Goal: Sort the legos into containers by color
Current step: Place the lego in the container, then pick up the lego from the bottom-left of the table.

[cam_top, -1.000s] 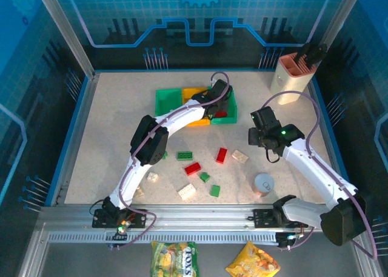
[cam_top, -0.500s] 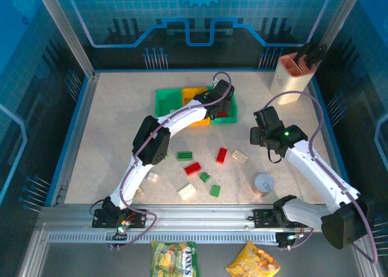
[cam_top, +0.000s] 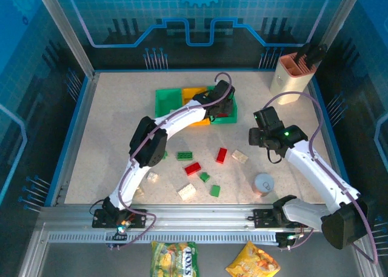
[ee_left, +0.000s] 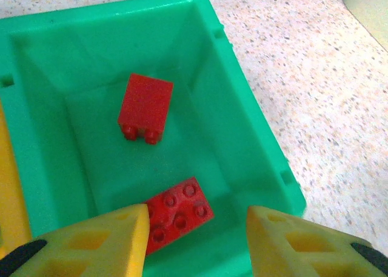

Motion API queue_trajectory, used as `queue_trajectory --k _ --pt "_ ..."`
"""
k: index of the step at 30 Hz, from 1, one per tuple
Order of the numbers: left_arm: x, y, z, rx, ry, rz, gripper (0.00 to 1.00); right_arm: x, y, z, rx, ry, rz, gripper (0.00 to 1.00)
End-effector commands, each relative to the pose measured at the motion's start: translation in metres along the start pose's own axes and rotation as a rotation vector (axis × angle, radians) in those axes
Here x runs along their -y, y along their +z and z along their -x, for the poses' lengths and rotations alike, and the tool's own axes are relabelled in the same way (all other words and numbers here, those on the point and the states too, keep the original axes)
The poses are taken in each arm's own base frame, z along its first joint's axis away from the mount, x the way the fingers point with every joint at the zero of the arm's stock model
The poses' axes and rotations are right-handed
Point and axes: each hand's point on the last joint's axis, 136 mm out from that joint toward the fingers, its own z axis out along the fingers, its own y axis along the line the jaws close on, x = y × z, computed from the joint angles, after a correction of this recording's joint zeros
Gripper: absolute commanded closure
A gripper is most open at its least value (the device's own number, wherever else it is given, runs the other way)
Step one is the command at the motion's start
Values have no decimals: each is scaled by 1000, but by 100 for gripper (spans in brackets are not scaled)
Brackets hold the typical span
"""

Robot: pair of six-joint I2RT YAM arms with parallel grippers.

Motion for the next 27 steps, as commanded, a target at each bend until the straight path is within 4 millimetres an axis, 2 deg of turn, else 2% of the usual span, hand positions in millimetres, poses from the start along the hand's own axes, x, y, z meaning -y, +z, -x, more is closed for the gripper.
queue_trajectory --k 1,9,17,27 --pt "8 -35 -1 -40 25 -48 53 0 6 -10 -50 4 14 42" --pt "-7 -55 -43 -176 35 -42 53 -14 14 -21 -126 10 69 42" --pt "-15 -77 -72 -270 30 -67 52 -26 22 -29 -184 52 111 40" --pt "-55 -109 -118 -393 41 47 50 -33 27 -27 -198 53 124 40"
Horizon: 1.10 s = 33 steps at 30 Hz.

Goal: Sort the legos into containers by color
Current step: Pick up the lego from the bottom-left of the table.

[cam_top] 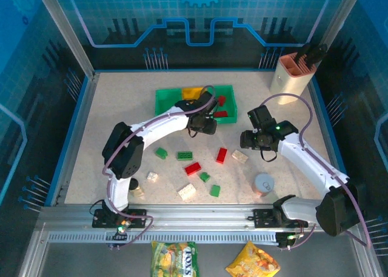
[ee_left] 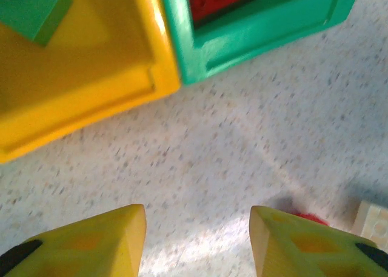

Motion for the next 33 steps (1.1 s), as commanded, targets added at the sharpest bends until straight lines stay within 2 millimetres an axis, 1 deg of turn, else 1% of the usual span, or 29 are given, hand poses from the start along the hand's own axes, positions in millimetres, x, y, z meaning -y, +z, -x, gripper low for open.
queue_trajectory --k 1,8,18,24,27,33 --pt "-14 -18 -28 -68 -4 41 50 -2 3 -1 -18 16 10 40" --pt "-44 -35 -72 -135 -80 94 49 -6 9 2 -28 2 16 40" --pt "-104 -59 -145 -250 -176 227 48 -12 15 7 -44 -18 30 41" --pt "-135 -74 -177 -304 -271 305 46 -15 17 9 -51 -23 33 41" --pt "-145 -77 -190 -317 -331 329 46 -15 17 9 -52 -26 34 41" --pt "-154 -72 -213 -332 -419 350 42 -17 18 10 -56 -30 36 41"
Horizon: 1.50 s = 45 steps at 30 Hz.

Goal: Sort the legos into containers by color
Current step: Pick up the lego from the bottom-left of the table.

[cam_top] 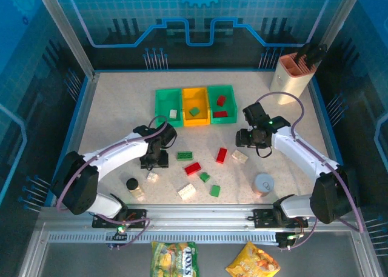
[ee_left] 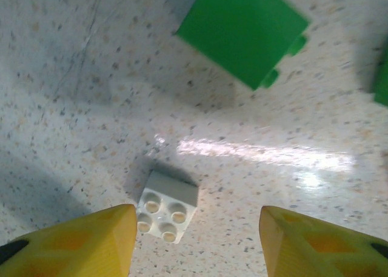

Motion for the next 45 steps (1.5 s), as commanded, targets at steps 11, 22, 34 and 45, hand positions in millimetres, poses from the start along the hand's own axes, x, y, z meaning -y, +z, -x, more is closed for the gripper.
queue_trajectory --k 11,22,34,45 --pt "-18 31 -26 -73 -139 -35 39 -7 -3 11 2 -13 17 41" --pt "-6 37 -33 -119 -110 -94 46 -9 -2 11 -2 -18 15 41" --pt "-7 39 -36 -131 -111 -90 51 -10 1 9 -9 -22 17 41" --pt "-8 39 -36 -132 -109 -87 61 -9 1 8 -6 -23 17 41"
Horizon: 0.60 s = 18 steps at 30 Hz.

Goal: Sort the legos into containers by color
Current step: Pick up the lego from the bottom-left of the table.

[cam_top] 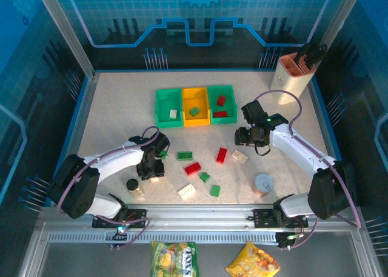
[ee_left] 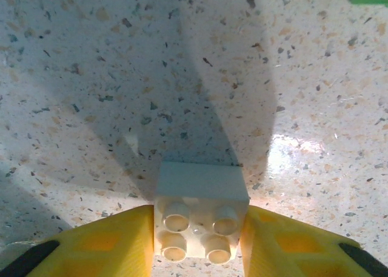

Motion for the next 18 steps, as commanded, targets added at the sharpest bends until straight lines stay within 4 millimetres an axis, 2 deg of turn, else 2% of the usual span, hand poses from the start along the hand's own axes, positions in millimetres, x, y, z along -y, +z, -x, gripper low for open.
queue_trajectory --k 1,12,18 --pt "-1 2 -6 -29 12 1 62 -6 -3 2 2 -13 19 41" --pt "3 -16 4 21 25 -9 65 -3 -4 0 4 -14 12 42" --pt "12 -33 19 59 49 -25 65 0 -6 -1 9 -12 1 42"
